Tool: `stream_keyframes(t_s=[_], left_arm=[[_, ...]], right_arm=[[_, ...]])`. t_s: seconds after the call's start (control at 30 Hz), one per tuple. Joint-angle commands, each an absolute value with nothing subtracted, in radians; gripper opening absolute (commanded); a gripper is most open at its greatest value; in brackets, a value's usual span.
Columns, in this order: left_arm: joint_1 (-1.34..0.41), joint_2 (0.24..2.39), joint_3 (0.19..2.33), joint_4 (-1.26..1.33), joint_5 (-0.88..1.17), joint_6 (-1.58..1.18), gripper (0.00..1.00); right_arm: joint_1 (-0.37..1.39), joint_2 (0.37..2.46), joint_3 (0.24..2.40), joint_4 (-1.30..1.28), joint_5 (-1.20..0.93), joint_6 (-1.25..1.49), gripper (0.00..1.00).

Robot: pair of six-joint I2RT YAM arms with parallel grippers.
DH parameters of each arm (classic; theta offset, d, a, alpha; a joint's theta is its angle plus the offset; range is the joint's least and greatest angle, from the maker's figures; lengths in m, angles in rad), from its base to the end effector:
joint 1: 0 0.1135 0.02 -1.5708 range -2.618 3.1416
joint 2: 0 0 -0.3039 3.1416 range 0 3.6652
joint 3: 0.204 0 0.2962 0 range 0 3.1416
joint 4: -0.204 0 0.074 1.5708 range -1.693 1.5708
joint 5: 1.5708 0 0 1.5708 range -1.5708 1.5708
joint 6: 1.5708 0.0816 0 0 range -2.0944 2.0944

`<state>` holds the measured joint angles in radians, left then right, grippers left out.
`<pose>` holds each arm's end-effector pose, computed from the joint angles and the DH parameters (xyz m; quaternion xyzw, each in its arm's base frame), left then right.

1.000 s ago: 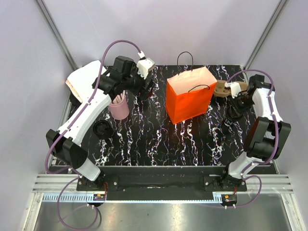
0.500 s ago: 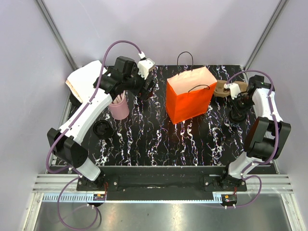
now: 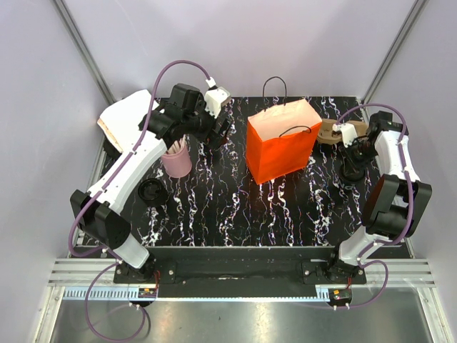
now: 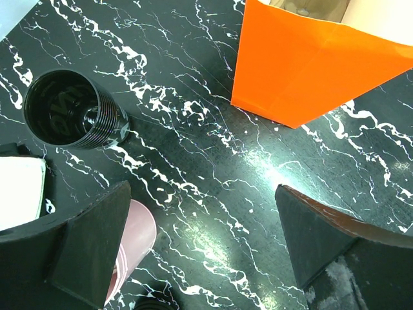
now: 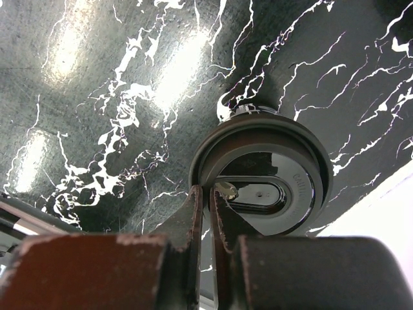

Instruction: Pack the takeout coffee

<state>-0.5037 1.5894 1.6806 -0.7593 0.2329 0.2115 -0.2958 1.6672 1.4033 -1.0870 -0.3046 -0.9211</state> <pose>0.3670 -0.2238 0.4085 0.3603 0.8195 -0.1665 0.4134 0.3688 -0.0868 0.2501 -0.3180 0.9297 0.0617 0.1752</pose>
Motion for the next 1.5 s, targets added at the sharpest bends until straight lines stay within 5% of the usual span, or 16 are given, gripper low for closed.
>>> stream_keyframes(t_s=[0.0,1.0,1.27,1.47], left_arm=[[-0.508,1.592,1.721,-0.735,0.264,0.204,0.99],[-0.508,1.589,1.721,-0.735,0.275,0.202,0.99],[-0.508,1.589,1.721,-0.736,0.276,0.201,0.99],[-0.508,1.588,1.724,-0.736,0.279,0.199,0.99]], right_arm=[[-0.298,1.609,1.454,-1.109,-0.321,-0.911,0.06],[-0.298,1.631,1.388,-1.078,-0.31,-0.871,0.29],[-0.298,1.623,1.378,-1.074,-0.298,-0.868,0.27],[-0.298,1.626,1.368,-1.074,-0.287,-0.87,0.17]])
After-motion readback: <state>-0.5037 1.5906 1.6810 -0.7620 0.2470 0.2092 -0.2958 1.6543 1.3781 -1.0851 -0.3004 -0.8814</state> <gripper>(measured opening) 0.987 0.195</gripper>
